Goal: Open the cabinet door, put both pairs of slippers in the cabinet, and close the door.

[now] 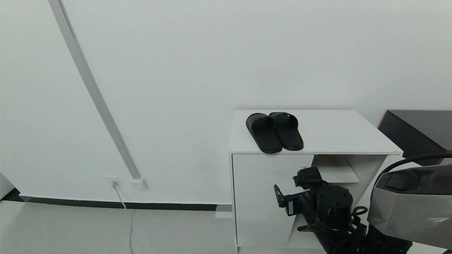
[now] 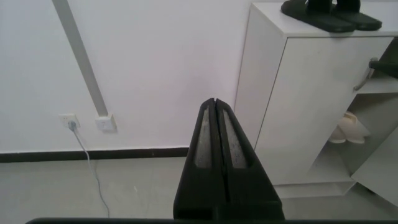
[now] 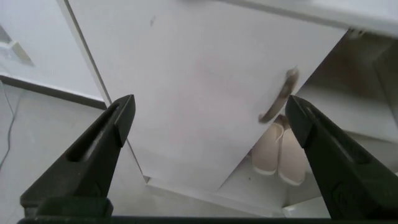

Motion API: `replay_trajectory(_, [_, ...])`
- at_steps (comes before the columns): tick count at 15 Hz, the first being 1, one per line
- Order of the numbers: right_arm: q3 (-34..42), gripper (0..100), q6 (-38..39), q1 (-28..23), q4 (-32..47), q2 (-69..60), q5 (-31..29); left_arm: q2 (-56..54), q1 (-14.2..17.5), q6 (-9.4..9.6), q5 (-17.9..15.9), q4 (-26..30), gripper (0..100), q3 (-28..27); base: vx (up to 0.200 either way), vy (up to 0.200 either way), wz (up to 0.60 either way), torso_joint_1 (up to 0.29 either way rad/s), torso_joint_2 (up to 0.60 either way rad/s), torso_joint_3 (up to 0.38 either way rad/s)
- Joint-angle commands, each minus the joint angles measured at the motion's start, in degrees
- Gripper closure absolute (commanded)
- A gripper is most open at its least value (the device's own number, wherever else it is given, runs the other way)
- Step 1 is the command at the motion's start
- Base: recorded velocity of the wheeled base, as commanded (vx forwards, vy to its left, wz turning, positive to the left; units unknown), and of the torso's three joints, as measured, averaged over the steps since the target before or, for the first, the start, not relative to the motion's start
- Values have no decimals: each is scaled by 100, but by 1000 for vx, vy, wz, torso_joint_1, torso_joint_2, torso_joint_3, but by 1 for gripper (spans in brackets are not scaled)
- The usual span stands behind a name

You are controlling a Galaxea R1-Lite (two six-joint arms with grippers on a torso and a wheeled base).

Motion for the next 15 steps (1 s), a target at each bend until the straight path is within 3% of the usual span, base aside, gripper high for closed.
replay_trajectory(1, [-45, 0, -29, -73, -4, 20, 25, 7, 1, -2, 1, 0, 100, 0, 0, 0, 0, 222, -466, -261])
replay_trajectory(6, [-89, 0, -433, -222, -162, 143, 69, 7, 1, -2, 1, 0, 100, 0, 0, 0, 0, 124, -266, -145])
replay_trajectory(7, [-441, 0, -469, -284, -162, 82, 139, 7, 1, 33, 1, 0, 100, 0, 0, 0, 0, 0, 0, 0])
replay_trajectory(9, [-1443, 0, -328, -442, 1262, -340, 139, 7, 1, 33, 1, 0, 100, 0, 0, 0, 0, 0, 0, 0])
replay_trajectory(13, [-3411, 0, 946, -363, 4716, -1325, 139, 7, 1, 42, 1, 0, 100, 0, 0, 0, 0, 0, 0, 0])
replay_trajectory(15, [-3622, 0, 1140, -354, 5068, -1395, 139, 7, 1, 51, -8, 0, 100, 0, 200, 0, 0, 2, 7, 5])
